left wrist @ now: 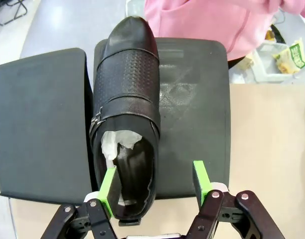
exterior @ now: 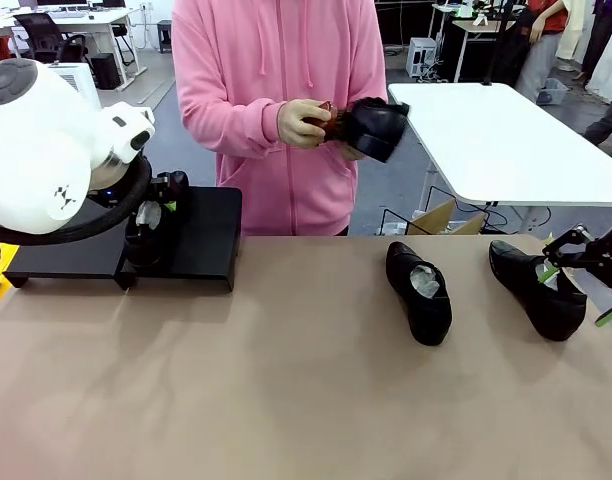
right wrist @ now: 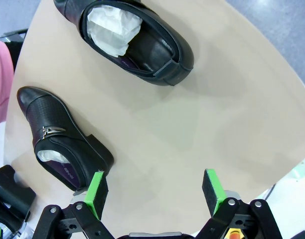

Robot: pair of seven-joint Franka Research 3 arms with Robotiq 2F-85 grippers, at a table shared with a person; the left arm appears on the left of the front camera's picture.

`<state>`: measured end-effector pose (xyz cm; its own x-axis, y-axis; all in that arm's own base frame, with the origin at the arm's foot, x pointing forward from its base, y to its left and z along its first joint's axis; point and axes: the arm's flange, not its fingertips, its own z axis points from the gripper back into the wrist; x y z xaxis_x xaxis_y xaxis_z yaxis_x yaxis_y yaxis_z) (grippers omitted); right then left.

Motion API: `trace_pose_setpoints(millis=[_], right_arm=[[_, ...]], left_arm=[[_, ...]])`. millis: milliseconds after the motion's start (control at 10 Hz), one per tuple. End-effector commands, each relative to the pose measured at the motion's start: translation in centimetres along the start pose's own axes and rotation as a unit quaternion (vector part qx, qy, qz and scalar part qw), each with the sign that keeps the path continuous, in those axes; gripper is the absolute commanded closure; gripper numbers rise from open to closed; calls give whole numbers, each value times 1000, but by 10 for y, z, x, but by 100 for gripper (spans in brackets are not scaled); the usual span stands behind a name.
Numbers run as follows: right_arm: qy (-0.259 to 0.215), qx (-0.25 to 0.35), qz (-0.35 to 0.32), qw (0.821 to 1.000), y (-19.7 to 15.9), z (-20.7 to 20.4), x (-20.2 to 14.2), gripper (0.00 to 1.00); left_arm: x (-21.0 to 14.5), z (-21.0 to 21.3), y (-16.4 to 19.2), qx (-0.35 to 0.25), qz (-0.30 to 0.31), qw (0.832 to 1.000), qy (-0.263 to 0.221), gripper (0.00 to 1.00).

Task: Organize the shoes by placing them on the stand.
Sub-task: Pick up one Shoe and place it in the middle of the table.

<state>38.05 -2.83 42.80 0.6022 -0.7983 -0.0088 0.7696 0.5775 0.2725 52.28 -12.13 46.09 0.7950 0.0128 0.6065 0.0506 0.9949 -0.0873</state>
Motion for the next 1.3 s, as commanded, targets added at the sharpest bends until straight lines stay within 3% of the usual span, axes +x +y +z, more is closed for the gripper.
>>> trace_pose_setpoints(millis=[0, 100, 400, 600, 700, 800, 1000, 1200], right_arm=[[-3, 2, 1, 1000, 1, 0, -1, 0], [-3, 2, 1, 1000, 1, 0, -1, 0], [-3, 2, 1, 1000, 1, 0, -1, 0], [-3, 2, 1, 1000, 1, 0, -1, 0], [0, 0, 0, 1000, 0, 0, 0, 0], [-1, 5, 15, 1000, -5, 6, 2, 0], [-36, 7, 53, 998, -8, 15, 6, 0], [-47, 9, 74, 996, -8, 19, 6, 0]], left_arm=[[5, 3, -2, 6, -2, 1000, -8, 25], [0, 0, 0, 0, 0, 1000, 0, 25], [-16, 96, 6, -20, 74, 996, -53, 25], [-22, 150, 0, -40, 104, 993, -38, 25], [-32, 175, -10, -83, 92, 992, -10, 25], [-42, 196, -18, -142, 64, 987, 48, 25], [-63, 230, -25, -261, 9, 953, 156, 25], [-72, 248, -21, -324, -30, 918, 226, 25]])
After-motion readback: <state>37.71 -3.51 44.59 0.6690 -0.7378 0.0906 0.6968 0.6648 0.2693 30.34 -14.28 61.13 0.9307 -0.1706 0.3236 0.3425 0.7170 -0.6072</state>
